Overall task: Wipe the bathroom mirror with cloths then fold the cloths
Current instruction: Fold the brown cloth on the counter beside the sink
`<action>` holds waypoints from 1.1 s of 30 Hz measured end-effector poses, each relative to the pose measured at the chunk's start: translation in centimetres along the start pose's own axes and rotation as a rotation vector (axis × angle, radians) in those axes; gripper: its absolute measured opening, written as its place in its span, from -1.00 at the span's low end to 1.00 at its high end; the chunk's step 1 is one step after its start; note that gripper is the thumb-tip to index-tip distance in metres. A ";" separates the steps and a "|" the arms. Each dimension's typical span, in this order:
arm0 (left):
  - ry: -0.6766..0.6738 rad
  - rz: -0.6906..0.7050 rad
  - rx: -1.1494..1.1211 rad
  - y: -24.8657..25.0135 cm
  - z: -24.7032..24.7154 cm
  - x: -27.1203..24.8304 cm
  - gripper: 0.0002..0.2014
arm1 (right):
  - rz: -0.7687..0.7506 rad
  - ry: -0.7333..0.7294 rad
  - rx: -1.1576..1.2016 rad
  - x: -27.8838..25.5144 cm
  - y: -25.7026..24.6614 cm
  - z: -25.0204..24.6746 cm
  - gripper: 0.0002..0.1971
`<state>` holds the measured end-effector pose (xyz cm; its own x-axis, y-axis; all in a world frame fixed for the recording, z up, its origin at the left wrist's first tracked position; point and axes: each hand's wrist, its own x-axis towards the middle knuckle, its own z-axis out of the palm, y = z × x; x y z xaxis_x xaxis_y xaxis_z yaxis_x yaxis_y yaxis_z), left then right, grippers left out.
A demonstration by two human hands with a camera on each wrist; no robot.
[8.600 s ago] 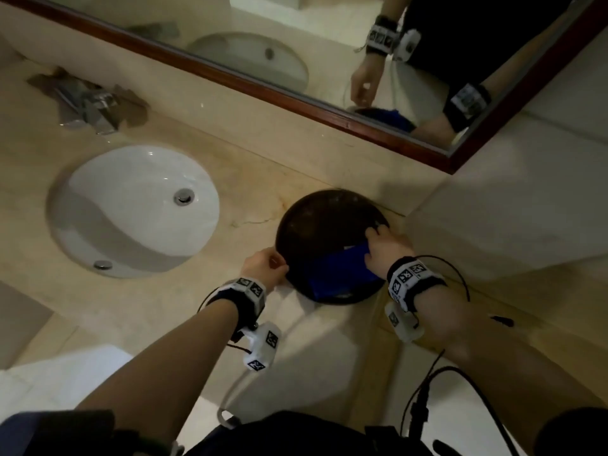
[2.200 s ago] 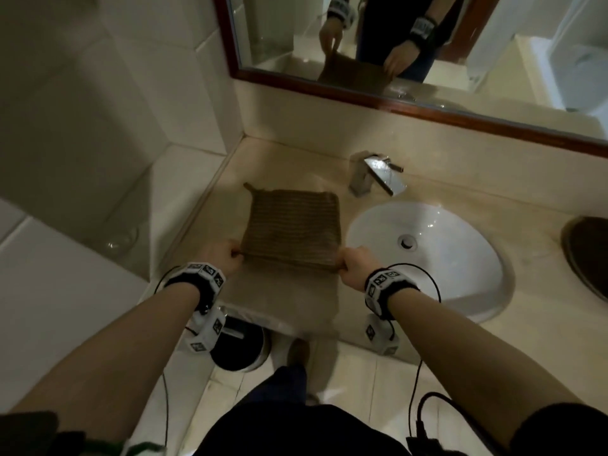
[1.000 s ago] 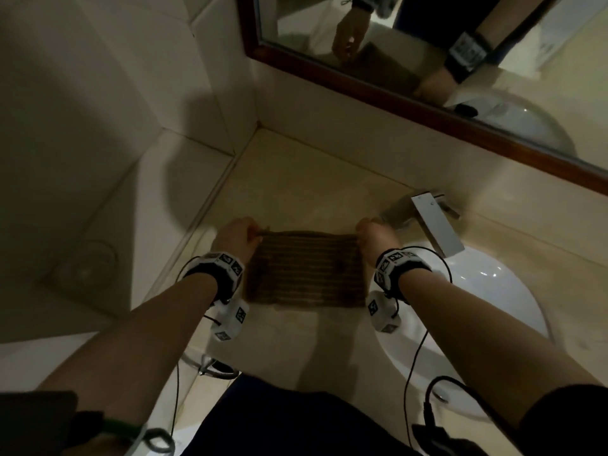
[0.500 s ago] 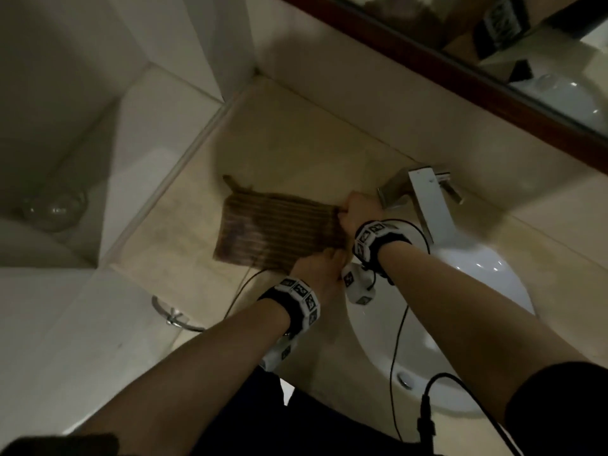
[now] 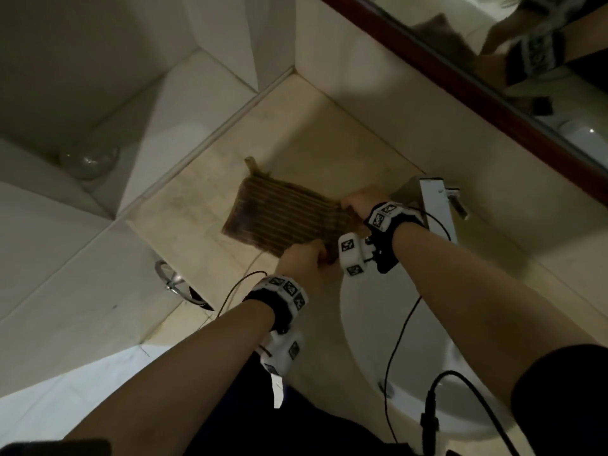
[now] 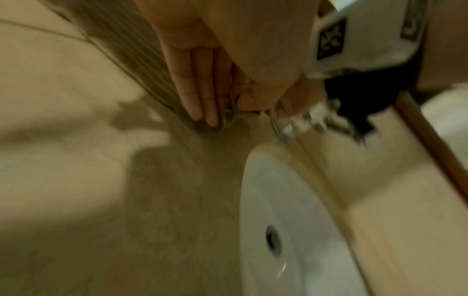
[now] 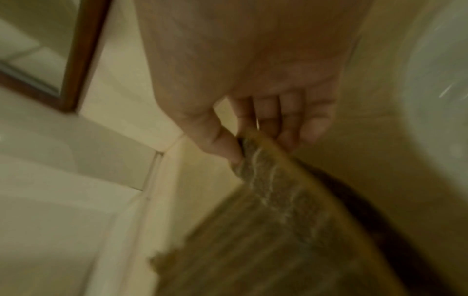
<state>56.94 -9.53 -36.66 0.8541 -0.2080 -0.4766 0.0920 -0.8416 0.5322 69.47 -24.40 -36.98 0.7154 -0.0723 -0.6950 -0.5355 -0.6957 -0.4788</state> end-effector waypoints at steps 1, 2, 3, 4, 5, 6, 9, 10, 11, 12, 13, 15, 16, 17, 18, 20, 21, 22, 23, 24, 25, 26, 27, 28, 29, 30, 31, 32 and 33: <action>0.046 -0.059 -0.091 -0.5 -0.8 -0.2 -0.90 | 0.012 -0.020 0.072 -0.3 -1.1 -0.1 -0.79; 0.099 -0.118 -0.188 -1.3 -1.9 -0.5 -0.89 | 0.018 -0.032 0.144 -0.6 -2.5 0.1 -0.83; 0.142 -0.169 -0.273 -2.0 -2.7 -0.6 -0.90 | 0.019 -0.033 0.192 -0.7 -3.6 0.2 -0.85; 0.181 -0.214 -0.345 -3.0 -3.6 -0.8 -0.92 | 0.009 -0.032 0.214 -0.7 -5.1 0.7 -0.86; 0.217 -0.250 -0.408 -4.2 -4.7 -0.9 -0.94 | -0.012 -0.035 0.215 -0.7 -6.9 1.5 -0.86; 0.246 -0.279 -0.453 -5.5 -5.6 -0.9 -0.94 | -0.021 -0.036 0.200 -0.5 -8.3 2.4 -0.85; 0.291 -0.360 -0.447 -9.7 -7.9 -0.9 -0.94 | -0.060 -0.047 0.205 -0.6 -12.0 5.4 -0.81; 0.290 -0.384 -0.423 -11.1 -8.6 -0.8 -0.95 | -0.079 -0.037 0.224 -0.7 -13.2 6.4 -0.83; 0.283 -0.401 -0.390 -12.3 -9.0 -0.7 -0.95 | -0.104 -0.028 0.236 -0.9 -13.7 7.2 -0.88; 0.281 -0.418 -0.359 -13.3 -9.4 -0.6 -0.93 | -0.122 -0.032 0.241 -1.1 -14.3 7.9 -0.93; 0.285 -0.430 -0.333 -14.0 -9.6 -0.5 -0.91 | -0.144 -0.033 0.245 -0.9 -14.3 8.4 -0.95; 0.320 -0.460 -0.293 -15.1 -9.9 -0.4 -0.84 | -0.157 -0.050 0.240 -0.9 -14.4 9.2 -0.95; 0.346 -0.470 -0.272 -15.3 -10.0 -0.5 -0.82 | -0.150 -0.044 0.220 -0.9 -14.3 9.2 -0.94; 0.376 -0.472 -0.254 -15.3 -10.0 -0.6 -0.81 | -0.155 -0.028 0.204 -0.7 -14.0 9.1 -0.93; 0.400 -0.463 -0.241 -15.2 -9.9 -0.8 -0.82 | -0.142 -0.004 0.174 -0.6 -13.7 8.9 -0.90; 0.405 -0.392 -0.216 -14.6 -9.4 -1.2 -0.87 | -0.132 0.075 0.082 0.3 -12.7 8.2 -0.86; 0.375 -0.326 -0.194 -14.1 -9.0 -1.3 -0.88 | -0.135 0.112 0.027 1.0 -11.9 7.8 -0.85; 0.337 -0.243 -0.163 -13.4 -8.5 -1.4 -0.88 | -0.132 0.138 -0.039 1.2 -11.4 7.3 -0.83; 0.300 -0.159 -0.120 -12.7 -8.0 -1.3 -0.87 | -0.135 0.147 -0.119 1.0 -10.9 6.9 -0.83; 0.266 -0.085 -0.075 -11.9 -7.4 -1.1 -0.86 | -0.122 0.139 -0.187 0.5 -10.7 6.5 -0.88; 0.231 -0.029 -0.035 -11.0 -6.8 -0.9 -0.84 | -0.131 0.117 -0.247 0.2 -10.1 6.1 -0.95; 0.193 0.006 0.000 -10.2 -6.1 -0.6 -0.81 | -0.118 0.094 -0.281 0.2 -9.6 6.0 -0.86; 0.150 0.020 0.038 -9.3 -5.3 -0.3 -0.79 | -0.118 0.090 -0.311 0.2 -9.0 6.0 -0.74; 0.109 0.017 0.084 -8.5 -4.7 0.1 -0.77 | -0.111 0.091 -0.327 0.2 -8.6 6.1 -0.65; 0.072 -0.002 0.133 -7.9 -4.1 0.3 -0.73 | -0.118 0.097 -0.334 0.5 -8.2 6.3 -0.61; 0.043 -0.034 0.173 -7.5 -3.5 0.5 -0.69 | -0.114 0.101 -0.328 0.7 -7.6 6.7 -0.60; 0.042 -0.066 0.196 -7.3 -3.0 0.5 -0.67 | -0.125 0.100 -0.334 1.0 -7.2 7.0 -0.63; 0.061 -0.091 0.206 -7.3 -2.4 0.4 -0.68 | -0.135 0.082 -0.355 0.8 -6.9 7.2 -0.67; 0.091 -0.103 0.204 -7.3 -2.1 0.3 -0.70 | -0.149 0.073 -0.382 0.8 -6.9 7.2 -0.66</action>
<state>57.56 -2.35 -39.22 0.8889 -0.0781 -0.4514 0.0835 -0.9413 0.3272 70.47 -14.56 -38.07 0.8097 0.0081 -0.5868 -0.2284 -0.9167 -0.3278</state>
